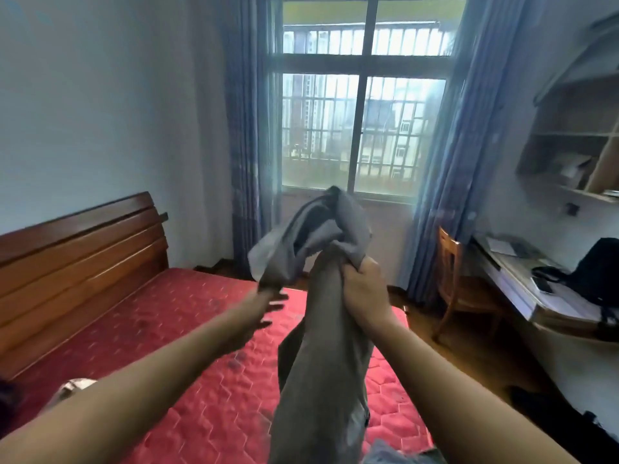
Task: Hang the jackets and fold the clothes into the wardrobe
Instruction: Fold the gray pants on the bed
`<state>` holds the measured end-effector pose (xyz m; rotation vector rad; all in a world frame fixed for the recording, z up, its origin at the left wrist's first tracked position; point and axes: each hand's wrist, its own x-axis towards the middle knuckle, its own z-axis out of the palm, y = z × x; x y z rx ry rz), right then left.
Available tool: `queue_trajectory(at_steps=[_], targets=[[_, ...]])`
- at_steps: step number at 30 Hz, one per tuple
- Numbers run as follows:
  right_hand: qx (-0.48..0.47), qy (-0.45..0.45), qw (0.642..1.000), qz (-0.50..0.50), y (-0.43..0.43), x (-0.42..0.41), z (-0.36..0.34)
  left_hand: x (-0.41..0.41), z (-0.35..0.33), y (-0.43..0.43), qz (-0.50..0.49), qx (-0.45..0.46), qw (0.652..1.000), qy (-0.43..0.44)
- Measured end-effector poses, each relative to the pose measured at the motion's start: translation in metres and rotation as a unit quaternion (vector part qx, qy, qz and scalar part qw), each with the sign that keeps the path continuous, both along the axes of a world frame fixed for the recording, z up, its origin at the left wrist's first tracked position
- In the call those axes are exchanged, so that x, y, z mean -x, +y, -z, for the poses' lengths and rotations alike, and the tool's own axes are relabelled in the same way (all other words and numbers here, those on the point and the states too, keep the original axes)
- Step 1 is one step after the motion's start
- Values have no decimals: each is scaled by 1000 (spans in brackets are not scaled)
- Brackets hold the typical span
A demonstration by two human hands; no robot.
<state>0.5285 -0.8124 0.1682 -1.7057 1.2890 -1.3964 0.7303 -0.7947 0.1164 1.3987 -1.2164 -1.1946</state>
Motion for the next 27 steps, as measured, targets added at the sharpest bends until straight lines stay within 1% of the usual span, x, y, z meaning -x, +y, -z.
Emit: queue_trajectory(at_steps=[1, 3, 4, 5, 8, 10, 11, 13, 15, 17, 19, 21, 23, 25, 26, 27], targets=[[10, -15, 1000, -7, -1, -2, -13, 0, 21, 20, 72, -29, 997, -27], [8, -51, 999, -10, -3, -7, -35, 6, 51, 54, 180, -47, 982, -37], [-5, -72, 997, -11, -5, -10, -41, 11, 63, 62, 204, -39, 978, -33], [-22, -85, 996, -9, -8, -14, -44, 17, 70, 68, 203, -22, 979, -18], [-73, -110, 991, 2, -18, -23, -37, 34, 77, 68, 166, 0, 986, 23], [-107, -115, 987, -12, -22, -23, -26, 38, 75, 65, 142, 14, 988, 57], [-121, -105, 987, -30, -25, -20, -19, 37, 73, 63, 126, 23, 988, 86], [-137, -55, 986, -78, -26, -11, -6, 31, 57, 60, 79, 35, 987, 132], [-153, -6, 981, -118, -19, 4, 9, 23, 33, 50, 8, 49, 985, 164], [-177, 10, 973, -147, -5, 16, 20, 17, 5, 40, -52, 62, 978, 193], [-188, -17, 965, -183, 12, 26, 30, 14, -18, 35, -75, 49, 968, 233], [-199, -54, 948, -244, 31, 33, 37, 14, -32, 32, -99, 34, 964, 243], [-204, -56, 929, -303, 49, 35, 38, 22, -44, 32, -117, 20, 948, 296], [-180, -75, 924, -330, 54, 35, 41, 30, -47, 32, -112, 5, 952, 284], [-156, -96, 925, -334, 55, 34, 41, 34, -49, 35, -110, 14, 953, 283], [-134, -116, 927, -330, 54, 33, 42, 39, -51, 38, -95, 19, 949, 302]])
